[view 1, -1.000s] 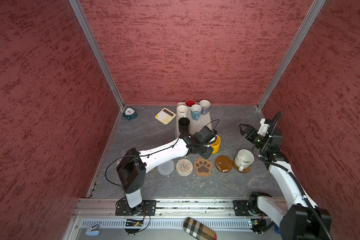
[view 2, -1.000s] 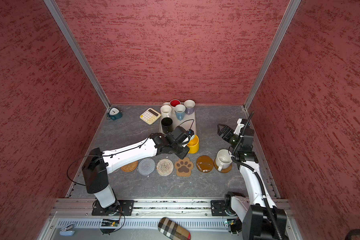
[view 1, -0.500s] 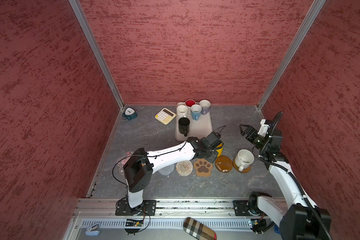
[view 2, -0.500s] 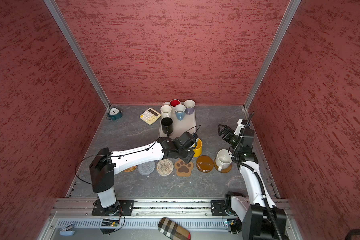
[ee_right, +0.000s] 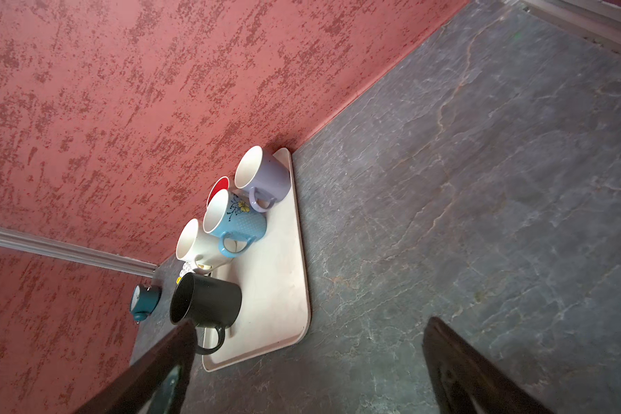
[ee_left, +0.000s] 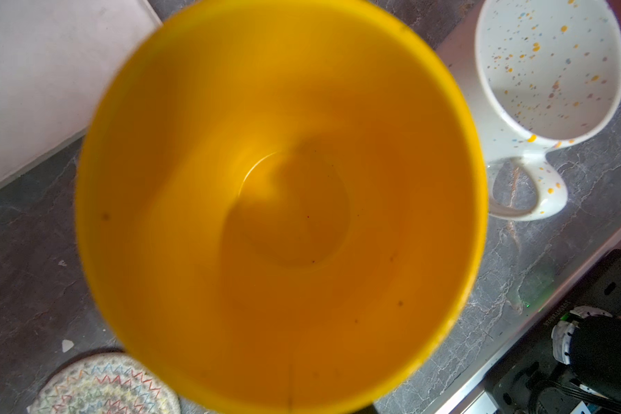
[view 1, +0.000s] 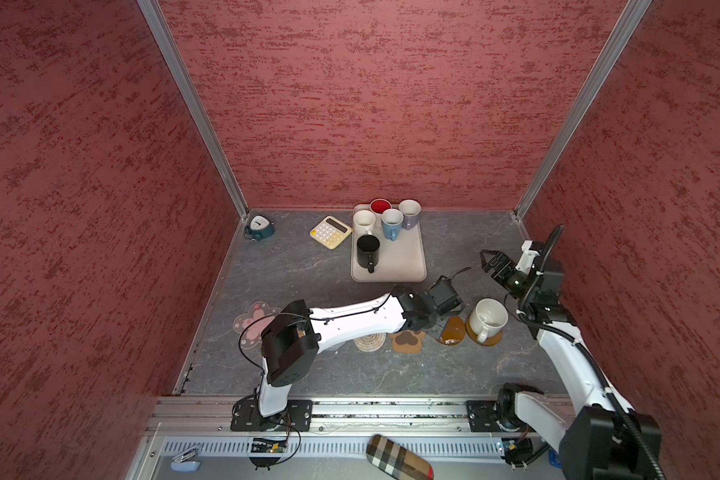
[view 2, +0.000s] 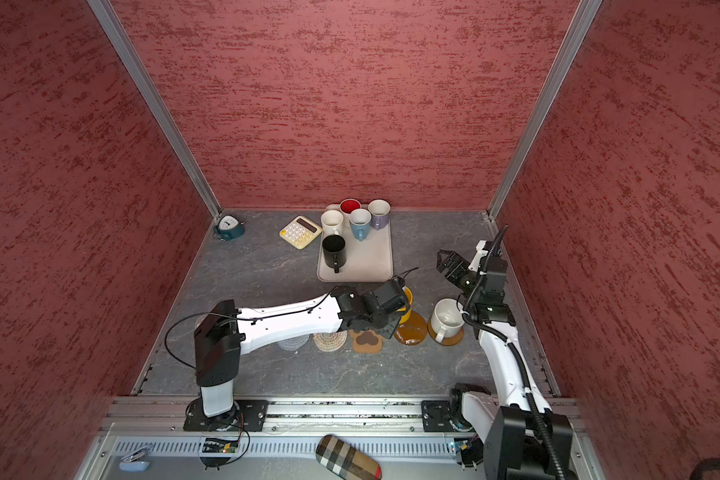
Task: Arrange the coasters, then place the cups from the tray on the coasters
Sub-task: 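Lift the yellow mug with left gripper and carry it toward the glossy brown coaster, then lower the yellow mug onto the glossy brown coaster beside the speckled mug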
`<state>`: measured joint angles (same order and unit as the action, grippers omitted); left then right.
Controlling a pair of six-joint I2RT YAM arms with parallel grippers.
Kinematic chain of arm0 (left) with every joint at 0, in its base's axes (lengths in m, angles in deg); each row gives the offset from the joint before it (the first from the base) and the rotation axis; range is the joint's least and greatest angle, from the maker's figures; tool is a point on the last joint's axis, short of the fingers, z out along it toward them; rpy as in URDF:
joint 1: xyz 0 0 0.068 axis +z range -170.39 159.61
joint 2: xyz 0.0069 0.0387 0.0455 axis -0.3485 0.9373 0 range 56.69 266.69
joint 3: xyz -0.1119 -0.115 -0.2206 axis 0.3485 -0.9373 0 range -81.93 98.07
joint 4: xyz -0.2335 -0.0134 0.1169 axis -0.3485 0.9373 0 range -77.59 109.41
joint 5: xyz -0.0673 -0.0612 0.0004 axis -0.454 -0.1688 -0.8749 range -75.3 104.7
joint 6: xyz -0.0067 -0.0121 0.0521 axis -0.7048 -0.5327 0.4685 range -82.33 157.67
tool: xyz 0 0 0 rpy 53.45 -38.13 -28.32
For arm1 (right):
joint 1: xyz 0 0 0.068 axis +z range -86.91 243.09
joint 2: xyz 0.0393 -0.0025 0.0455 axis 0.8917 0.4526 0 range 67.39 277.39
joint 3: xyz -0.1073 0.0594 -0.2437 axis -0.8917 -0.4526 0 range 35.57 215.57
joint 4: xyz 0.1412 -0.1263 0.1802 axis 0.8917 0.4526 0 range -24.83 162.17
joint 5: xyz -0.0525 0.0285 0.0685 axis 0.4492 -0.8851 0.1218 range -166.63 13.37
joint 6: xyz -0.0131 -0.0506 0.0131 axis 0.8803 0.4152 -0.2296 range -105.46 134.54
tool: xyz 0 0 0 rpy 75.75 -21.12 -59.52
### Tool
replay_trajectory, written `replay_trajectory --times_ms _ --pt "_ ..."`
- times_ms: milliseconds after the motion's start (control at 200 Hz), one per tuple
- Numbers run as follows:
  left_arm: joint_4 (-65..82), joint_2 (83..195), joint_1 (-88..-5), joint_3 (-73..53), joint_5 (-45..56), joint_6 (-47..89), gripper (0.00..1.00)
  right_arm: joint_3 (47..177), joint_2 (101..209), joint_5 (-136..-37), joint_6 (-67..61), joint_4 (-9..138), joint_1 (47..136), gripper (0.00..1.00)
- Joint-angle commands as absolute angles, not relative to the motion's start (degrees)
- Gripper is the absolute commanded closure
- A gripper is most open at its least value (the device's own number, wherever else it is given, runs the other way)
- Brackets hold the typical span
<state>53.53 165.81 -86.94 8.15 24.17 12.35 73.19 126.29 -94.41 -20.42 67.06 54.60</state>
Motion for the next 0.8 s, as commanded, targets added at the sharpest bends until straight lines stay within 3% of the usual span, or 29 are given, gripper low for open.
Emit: replay_trajectory --times_ms 0,791 --pt "50.03 166.59 -87.69 10.66 25.81 10.29 1.00 73.26 126.63 -89.85 -22.04 68.54 54.14 0.01" --pt "48.53 171.95 -89.61 12.80 22.66 7.35 1.00 72.09 126.28 -89.28 -23.70 67.63 53.91 0.01"
